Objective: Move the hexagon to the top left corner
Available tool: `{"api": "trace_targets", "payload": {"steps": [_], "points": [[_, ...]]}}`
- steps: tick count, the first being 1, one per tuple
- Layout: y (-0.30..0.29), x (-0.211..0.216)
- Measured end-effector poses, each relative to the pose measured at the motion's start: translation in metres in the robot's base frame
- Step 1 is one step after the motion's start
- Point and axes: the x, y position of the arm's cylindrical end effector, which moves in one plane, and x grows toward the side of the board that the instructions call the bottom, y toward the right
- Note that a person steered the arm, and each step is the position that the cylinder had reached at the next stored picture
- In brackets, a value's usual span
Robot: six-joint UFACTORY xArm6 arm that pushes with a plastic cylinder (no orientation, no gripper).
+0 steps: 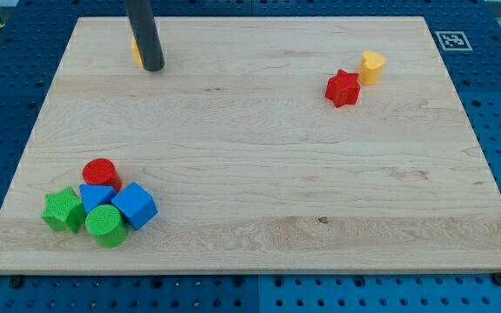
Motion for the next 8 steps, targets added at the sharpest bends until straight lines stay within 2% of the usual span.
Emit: {"api": "trace_targets", "payload": {"steps": [2, 4, 8], "points": [[-0.009, -0.037], [-0.056, -0.044], [-0.058, -0.051]]}}
